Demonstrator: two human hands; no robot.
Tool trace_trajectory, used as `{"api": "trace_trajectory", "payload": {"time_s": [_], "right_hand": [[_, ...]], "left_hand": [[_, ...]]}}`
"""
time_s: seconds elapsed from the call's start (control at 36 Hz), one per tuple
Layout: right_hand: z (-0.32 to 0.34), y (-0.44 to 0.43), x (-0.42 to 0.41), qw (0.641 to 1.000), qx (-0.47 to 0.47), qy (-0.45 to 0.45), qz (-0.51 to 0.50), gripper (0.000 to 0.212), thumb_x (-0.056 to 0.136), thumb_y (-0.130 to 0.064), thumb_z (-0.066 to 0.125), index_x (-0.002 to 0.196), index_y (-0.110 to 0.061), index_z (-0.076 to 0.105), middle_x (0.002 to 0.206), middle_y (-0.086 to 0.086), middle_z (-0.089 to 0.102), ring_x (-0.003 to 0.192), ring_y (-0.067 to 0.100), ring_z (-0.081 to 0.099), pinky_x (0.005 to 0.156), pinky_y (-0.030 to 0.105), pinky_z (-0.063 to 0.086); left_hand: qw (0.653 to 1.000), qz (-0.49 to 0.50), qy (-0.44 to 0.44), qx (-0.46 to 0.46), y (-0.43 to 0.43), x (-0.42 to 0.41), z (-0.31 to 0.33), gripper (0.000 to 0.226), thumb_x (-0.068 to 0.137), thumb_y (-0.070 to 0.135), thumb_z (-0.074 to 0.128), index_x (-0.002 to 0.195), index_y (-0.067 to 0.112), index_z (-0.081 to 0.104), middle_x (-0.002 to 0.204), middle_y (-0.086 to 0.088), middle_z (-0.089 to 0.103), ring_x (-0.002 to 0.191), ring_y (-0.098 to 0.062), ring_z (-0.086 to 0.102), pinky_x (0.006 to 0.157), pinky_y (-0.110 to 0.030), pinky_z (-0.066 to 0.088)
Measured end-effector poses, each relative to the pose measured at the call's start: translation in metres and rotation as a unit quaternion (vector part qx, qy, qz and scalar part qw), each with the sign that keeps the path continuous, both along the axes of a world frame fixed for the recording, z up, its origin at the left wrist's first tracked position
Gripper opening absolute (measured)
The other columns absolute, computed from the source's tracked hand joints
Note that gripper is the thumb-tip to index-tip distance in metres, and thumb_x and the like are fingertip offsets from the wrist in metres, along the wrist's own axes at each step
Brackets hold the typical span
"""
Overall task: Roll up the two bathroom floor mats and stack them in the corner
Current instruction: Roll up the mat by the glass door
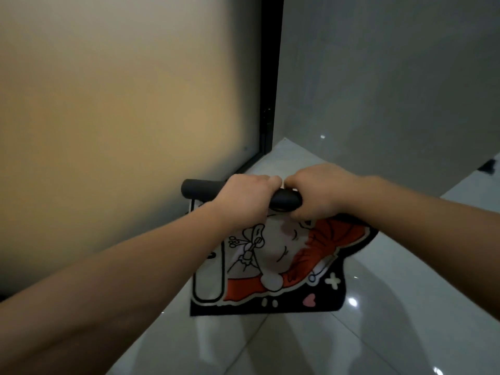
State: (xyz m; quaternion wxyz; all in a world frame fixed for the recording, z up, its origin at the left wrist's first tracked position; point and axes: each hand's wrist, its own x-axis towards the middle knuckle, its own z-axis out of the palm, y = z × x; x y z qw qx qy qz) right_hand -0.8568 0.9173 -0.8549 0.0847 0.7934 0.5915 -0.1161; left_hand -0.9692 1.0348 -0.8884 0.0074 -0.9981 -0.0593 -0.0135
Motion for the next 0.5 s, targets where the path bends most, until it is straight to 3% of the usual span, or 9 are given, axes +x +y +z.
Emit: {"api": "trace_trajectory", "payload": {"time_s": [0.08, 0.17, 0.25, 0.36, 0.44, 0.5], "right_hand": [[-0.003, -0.003, 0.01, 0.987, -0.071, 0.124, -0.072, 0.042, 0.067, -0.048, 0.074, 0.099, -0.026, 0.057, 0.085, -0.001, 0.063, 0.078, 0.02, 0.059, 0.067, 0.032, 0.047], [-0.012, -0.004, 0.013, 0.982, -0.026, 0.16, -0.096, 0.025, 0.077, -0.028, 0.069, 0.099, -0.02, 0.06, 0.086, 0.005, 0.065, 0.078, 0.025, 0.061, 0.067, 0.033, 0.048], [-0.016, -0.004, 0.008, 0.995, 0.011, 0.075, -0.072, 0.019, 0.081, -0.024, 0.062, 0.098, -0.017, 0.06, 0.085, 0.007, 0.063, 0.075, 0.026, 0.058, 0.063, 0.033, 0.044], [-0.017, -0.006, -0.002, 0.992, 0.076, -0.095, 0.034, 0.018, 0.087, -0.023, 0.052, 0.104, -0.017, 0.051, 0.091, 0.003, 0.061, 0.083, 0.027, 0.062, 0.061, 0.033, 0.036], [-0.019, -0.007, -0.004, 0.971, 0.162, -0.139, 0.103, 0.013, 0.084, -0.016, 0.056, 0.096, -0.012, 0.055, 0.083, 0.006, 0.062, 0.071, 0.029, 0.062, 0.055, 0.034, 0.034], [-0.022, -0.007, -0.005, 0.962, 0.197, -0.151, 0.117, 0.012, 0.08, -0.016, 0.062, 0.09, -0.011, 0.056, 0.077, 0.008, 0.062, 0.063, 0.03, 0.06, 0.051, 0.033, 0.032]], "left_hand": [[0.998, -0.022, -0.047, 0.026, -0.005, 0.003, -0.003, 0.017, 0.087, 0.021, 0.052, 0.103, 0.017, 0.046, 0.1, -0.004, 0.06, 0.089, -0.026, 0.059, 0.064, -0.035, 0.034], [0.997, -0.013, -0.064, 0.042, -0.006, 0.008, -0.006, 0.022, 0.086, 0.029, 0.057, 0.1, 0.018, 0.044, 0.099, -0.003, 0.06, 0.086, -0.025, 0.058, 0.067, -0.035, 0.036], [1.0, 0.018, -0.019, -0.001, -0.004, 0.01, -0.003, 0.029, 0.08, 0.037, 0.06, 0.094, 0.021, 0.039, 0.09, 0.0, 0.056, 0.082, -0.025, 0.058, 0.065, -0.034, 0.037], [0.982, 0.06, 0.126, -0.126, 0.007, 0.013, 0.008, 0.04, 0.07, 0.04, 0.069, 0.098, 0.024, 0.045, 0.085, 0.003, 0.057, 0.078, -0.022, 0.058, 0.061, -0.032, 0.043], [0.941, 0.084, 0.178, -0.276, 0.012, 0.009, 0.008, 0.044, 0.071, 0.028, 0.072, 0.11, 0.022, 0.052, 0.095, -0.002, 0.061, 0.085, -0.021, 0.061, 0.071, -0.035, 0.052], [0.939, 0.082, 0.167, -0.288, 0.011, 0.008, 0.007, 0.036, 0.075, 0.02, 0.068, 0.109, 0.019, 0.055, 0.093, -0.005, 0.063, 0.083, -0.023, 0.062, 0.068, -0.033, 0.052]]}}
